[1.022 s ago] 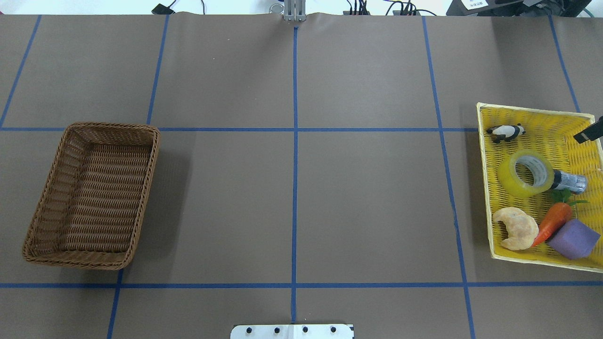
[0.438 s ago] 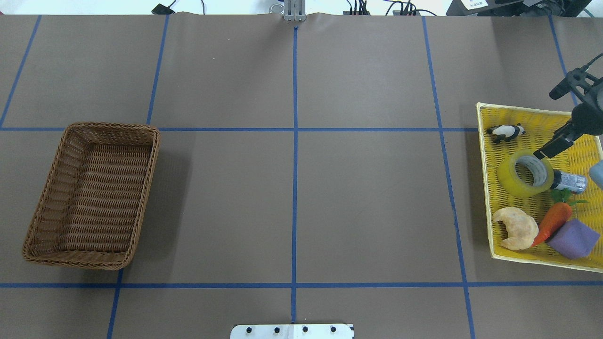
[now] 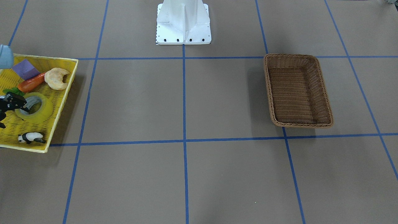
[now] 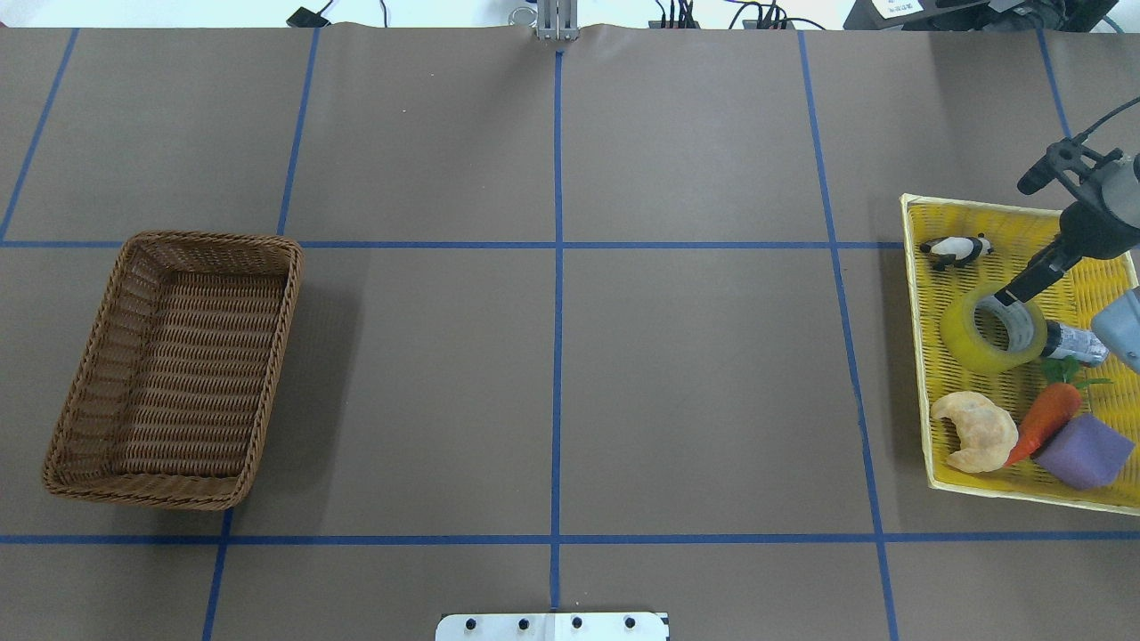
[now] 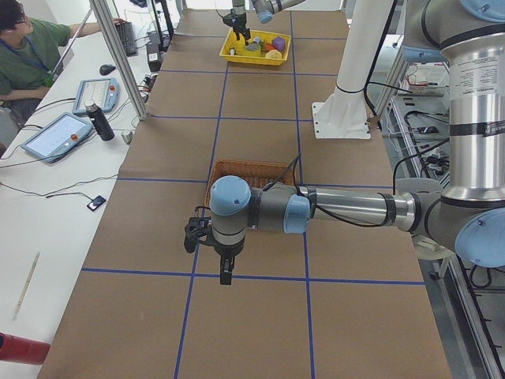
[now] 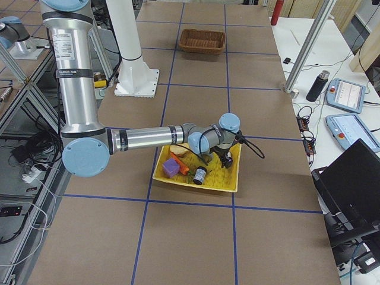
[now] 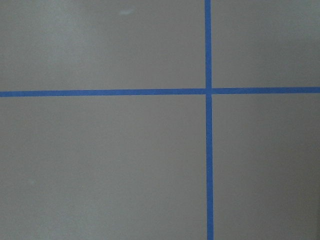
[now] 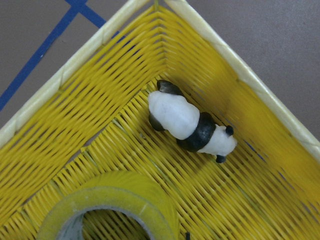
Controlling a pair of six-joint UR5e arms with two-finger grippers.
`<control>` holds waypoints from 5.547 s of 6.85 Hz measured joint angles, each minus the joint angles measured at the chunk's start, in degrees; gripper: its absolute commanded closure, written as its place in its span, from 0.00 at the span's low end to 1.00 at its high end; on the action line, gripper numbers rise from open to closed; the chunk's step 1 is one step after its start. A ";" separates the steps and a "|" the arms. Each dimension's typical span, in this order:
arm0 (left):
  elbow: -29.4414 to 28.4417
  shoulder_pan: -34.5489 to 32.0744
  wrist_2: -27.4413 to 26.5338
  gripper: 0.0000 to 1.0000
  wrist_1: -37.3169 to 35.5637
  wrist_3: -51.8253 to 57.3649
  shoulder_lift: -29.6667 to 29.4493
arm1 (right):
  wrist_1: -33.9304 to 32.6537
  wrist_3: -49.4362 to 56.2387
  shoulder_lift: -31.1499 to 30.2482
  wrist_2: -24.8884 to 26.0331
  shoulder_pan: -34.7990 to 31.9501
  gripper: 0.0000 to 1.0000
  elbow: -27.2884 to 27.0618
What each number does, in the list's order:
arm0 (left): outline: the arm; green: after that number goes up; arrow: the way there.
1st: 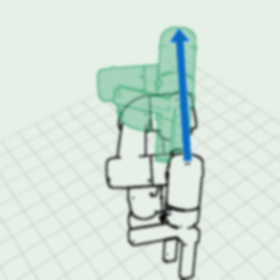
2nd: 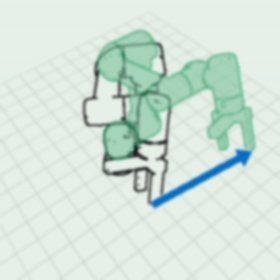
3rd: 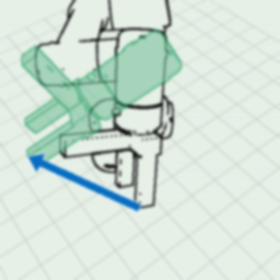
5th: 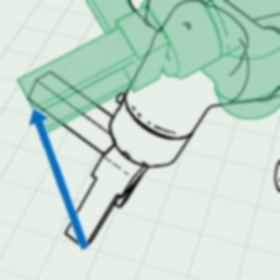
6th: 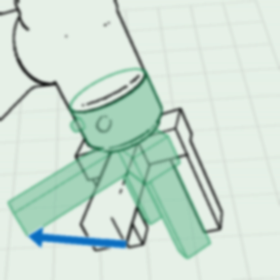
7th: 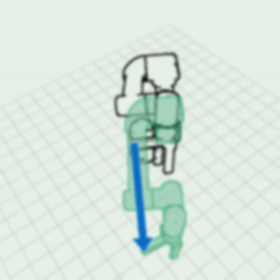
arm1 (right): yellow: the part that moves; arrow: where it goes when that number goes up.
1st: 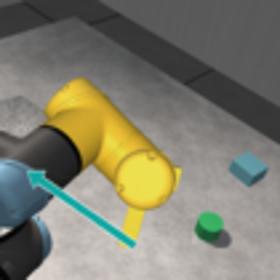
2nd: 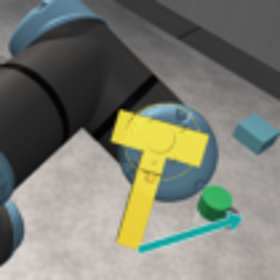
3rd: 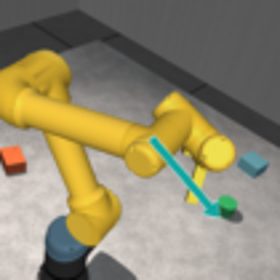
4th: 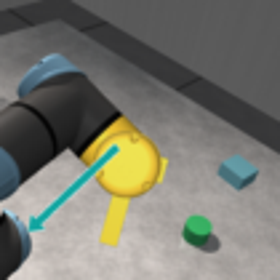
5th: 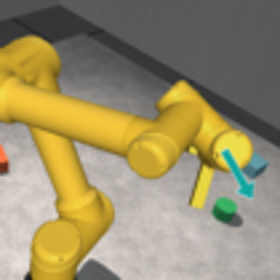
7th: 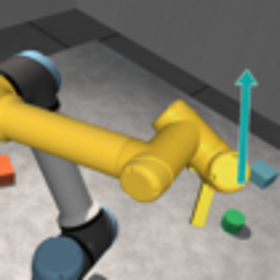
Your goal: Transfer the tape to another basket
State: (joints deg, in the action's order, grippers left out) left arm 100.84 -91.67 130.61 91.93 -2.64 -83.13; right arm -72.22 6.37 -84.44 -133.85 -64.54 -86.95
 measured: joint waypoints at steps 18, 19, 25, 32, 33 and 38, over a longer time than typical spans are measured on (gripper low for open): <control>-6.04 2.77 4.52 0.02 22.72 -14.51 -6.80 | 1.03 -28.59 10.74 -9.22 -2.44 1.00 -10.16; -8.38 5.01 4.62 0.02 31.68 -21.44 -7.08 | 4.89 -35.41 11.69 -7.14 -1.61 1.00 -10.98; -11.27 15.60 4.66 0.02 59.62 -63.82 -12.99 | 48.46 -86.37 11.79 17.37 16.59 1.00 -6.94; -10.63 36.60 4.09 0.02 77.81 -115.64 -31.22 | 61.29 -103.14 17.02 21.16 28.69 1.00 -8.31; -10.57 38.58 3.50 0.02 78.62 -117.78 -33.69 | 61.37 -103.34 17.69 21.15 29.55 1.00 -8.75; -10.01 45.36 -8.48 0.02 93.62 -134.56 -37.21 | 62.63 -105.38 19.35 20.80 31.82 1.00 -12.33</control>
State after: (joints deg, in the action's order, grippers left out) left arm 90.84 -46.31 122.12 185.55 -137.20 -120.34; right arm -9.59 -99.02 -65.08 -113.05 -32.72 -99.29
